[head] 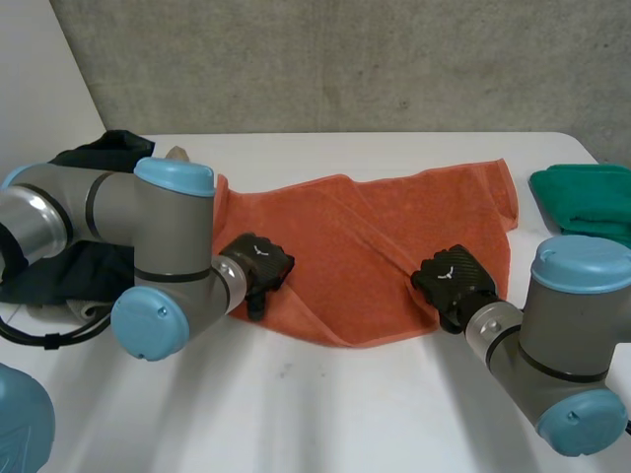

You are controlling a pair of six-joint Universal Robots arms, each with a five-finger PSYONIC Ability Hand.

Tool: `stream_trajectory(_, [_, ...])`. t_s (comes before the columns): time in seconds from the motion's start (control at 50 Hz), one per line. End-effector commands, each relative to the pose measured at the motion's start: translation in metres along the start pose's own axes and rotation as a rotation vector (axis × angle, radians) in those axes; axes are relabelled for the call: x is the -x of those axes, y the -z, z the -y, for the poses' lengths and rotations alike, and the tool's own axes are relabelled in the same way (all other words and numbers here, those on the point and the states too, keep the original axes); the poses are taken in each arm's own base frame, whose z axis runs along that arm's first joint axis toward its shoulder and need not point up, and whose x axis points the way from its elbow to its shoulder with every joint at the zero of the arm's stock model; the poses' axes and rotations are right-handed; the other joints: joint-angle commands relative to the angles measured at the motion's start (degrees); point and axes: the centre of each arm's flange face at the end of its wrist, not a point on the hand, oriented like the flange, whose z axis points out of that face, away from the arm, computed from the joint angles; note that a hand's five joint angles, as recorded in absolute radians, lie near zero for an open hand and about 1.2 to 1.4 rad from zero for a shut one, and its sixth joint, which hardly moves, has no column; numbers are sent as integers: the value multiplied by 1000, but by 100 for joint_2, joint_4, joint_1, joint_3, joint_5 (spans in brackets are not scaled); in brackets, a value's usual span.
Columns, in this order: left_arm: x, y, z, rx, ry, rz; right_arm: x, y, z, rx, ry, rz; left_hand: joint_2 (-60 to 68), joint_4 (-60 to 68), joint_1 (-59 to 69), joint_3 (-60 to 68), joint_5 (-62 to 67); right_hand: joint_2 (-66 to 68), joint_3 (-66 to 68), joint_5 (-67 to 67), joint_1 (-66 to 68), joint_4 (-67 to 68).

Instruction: Fold the laundry.

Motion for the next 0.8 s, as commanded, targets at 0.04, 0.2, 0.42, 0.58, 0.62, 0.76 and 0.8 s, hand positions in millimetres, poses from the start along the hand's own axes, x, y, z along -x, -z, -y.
stream_trajectory(0.04, [1,1,1,-22,4,10,-5,1,4,-14,3,-21,3724,3715,3564,3729,3731,1229,1160,1271,1489,1117])
stream_trajectory(0.2, [16,14,19,-140,-2,94,-6,2,8,-23,-20,-24,3724,3715,3564,3729,3731,1229,1160,1271,1489,1117])
stream_trajectory(0.42, [11,-2,16,-167,-12,91,-5,2,7,-23,-23,-22,-1219,-1228,-1379,-1214,-1212,1229,1160,1271,1489,1117])
stream_trajectory(0.58, [7,-17,2,-116,-6,66,-6,2,7,-21,-23,-24,-766,-775,-926,-761,-759,1229,1160,1271,1489,1117])
stream_trajectory(0.62, [4,-17,0,-103,-5,47,-6,2,7,-21,-23,-24,-531,-539,-690,-525,-524,1229,1160,1271,1489,1117])
stream_trajectory(0.76, [1,-14,-3,-77,-1,0,-6,2,7,-21,-23,-24,529,520,369,535,536,1229,1160,1271,1489,1117])
stream_trajectory(0.8, [1,-14,-4,-71,-2,1,-6,2,7,-22,-22,-25,764,756,605,770,772,1229,1160,1271,1489,1117])
